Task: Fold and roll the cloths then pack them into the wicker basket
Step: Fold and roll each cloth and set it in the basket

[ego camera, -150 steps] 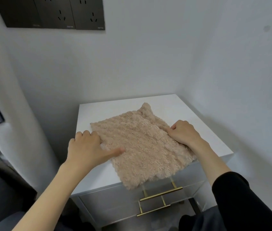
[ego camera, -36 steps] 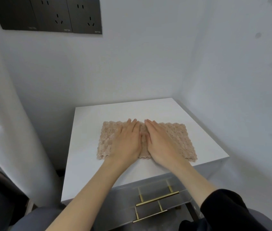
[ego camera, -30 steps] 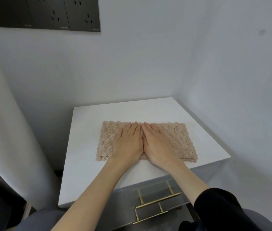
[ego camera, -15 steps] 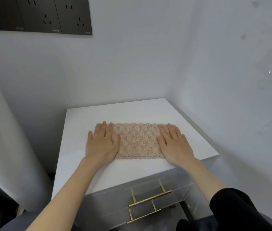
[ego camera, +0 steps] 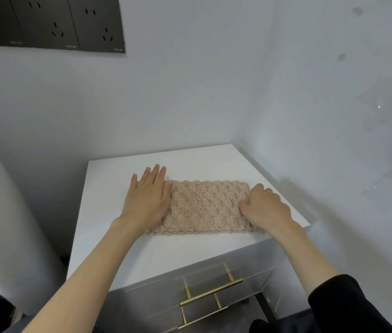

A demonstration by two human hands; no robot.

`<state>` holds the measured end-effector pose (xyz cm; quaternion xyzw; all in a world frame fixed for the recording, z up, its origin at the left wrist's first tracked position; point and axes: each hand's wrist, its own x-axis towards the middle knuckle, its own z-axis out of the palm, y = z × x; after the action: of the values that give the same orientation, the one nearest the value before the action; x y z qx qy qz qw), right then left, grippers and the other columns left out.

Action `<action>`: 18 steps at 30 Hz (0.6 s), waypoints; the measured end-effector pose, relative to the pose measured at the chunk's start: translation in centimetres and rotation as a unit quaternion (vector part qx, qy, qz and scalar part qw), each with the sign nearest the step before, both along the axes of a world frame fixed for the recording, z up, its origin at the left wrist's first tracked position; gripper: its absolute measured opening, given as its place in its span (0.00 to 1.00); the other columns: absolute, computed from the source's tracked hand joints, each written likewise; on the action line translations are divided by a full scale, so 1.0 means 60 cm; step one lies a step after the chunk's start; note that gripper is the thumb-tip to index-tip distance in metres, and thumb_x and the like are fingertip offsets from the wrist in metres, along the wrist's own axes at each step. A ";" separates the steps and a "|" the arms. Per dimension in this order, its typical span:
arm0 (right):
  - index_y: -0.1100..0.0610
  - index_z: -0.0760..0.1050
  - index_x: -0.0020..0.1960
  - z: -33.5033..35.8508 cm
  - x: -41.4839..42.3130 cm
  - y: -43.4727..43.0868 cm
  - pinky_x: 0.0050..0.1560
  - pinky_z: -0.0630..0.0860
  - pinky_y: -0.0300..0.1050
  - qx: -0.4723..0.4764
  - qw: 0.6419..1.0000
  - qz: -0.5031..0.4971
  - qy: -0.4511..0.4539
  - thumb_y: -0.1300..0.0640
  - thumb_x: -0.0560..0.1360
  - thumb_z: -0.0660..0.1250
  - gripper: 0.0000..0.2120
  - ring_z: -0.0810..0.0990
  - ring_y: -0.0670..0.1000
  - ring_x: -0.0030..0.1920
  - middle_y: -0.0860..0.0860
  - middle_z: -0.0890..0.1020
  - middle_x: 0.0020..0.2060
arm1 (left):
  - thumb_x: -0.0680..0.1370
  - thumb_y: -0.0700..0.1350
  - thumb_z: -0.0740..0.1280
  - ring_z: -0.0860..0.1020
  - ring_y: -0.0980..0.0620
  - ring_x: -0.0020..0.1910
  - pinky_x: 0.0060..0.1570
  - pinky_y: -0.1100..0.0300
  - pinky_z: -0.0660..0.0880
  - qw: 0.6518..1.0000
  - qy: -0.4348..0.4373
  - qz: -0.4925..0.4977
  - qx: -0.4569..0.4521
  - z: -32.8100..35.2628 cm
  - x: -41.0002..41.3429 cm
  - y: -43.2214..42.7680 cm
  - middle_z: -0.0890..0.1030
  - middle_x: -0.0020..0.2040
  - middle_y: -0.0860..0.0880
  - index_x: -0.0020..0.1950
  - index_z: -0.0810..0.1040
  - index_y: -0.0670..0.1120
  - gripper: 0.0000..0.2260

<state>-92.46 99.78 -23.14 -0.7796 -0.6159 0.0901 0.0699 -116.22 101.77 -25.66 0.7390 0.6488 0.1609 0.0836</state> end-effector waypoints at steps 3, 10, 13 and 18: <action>0.62 0.63 0.62 0.004 0.000 0.006 0.52 0.66 0.49 -0.039 0.999 -0.003 0.012 0.51 0.77 0.59 0.19 0.70 0.59 0.61 0.58 0.72 0.59 | 0.84 0.51 0.43 0.59 0.49 0.75 0.75 0.49 0.42 0.999 0.029 0.003 -0.019 0.003 0.002 0.011 0.65 0.74 0.46 0.78 0.53 0.44 0.23; 0.57 0.68 0.41 0.018 0.010 0.037 0.36 0.65 0.43 -0.099 0.993 0.001 0.068 0.58 0.69 0.66 0.06 0.73 0.55 0.42 0.51 0.72 0.36 | 0.83 0.47 0.50 0.70 0.45 0.63 0.68 0.53 0.60 0.999 0.051 0.009 0.009 0.006 -0.002 0.035 0.72 0.65 0.45 0.71 0.68 0.45 0.18; 0.55 0.64 0.36 0.023 0.015 0.042 0.33 0.63 0.40 -0.074 0.996 0.001 0.048 0.60 0.67 0.64 0.09 0.72 0.55 0.39 0.50 0.70 0.33 | 0.82 0.49 0.54 0.70 0.46 0.58 0.57 0.54 0.65 0.998 0.053 0.013 0.003 0.006 -0.010 0.037 0.74 0.57 0.47 0.63 0.74 0.46 0.15; 0.57 0.74 0.41 0.024 0.012 0.056 0.32 0.61 0.41 0.202 0.979 -0.026 -0.029 0.63 0.72 0.60 0.06 0.74 0.57 0.38 0.52 0.77 0.36 | 0.77 0.51 0.61 0.78 0.49 0.39 0.39 0.53 0.74 0.998 -0.050 -0.002 -0.046 0.019 -0.007 0.023 0.79 0.40 0.50 0.45 0.77 0.44 0.12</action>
<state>-91.73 103.15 -21.70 -0.7675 -0.6025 -0.0606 0.2106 -116.62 103.17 -24.51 0.7268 0.6491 0.1675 0.1498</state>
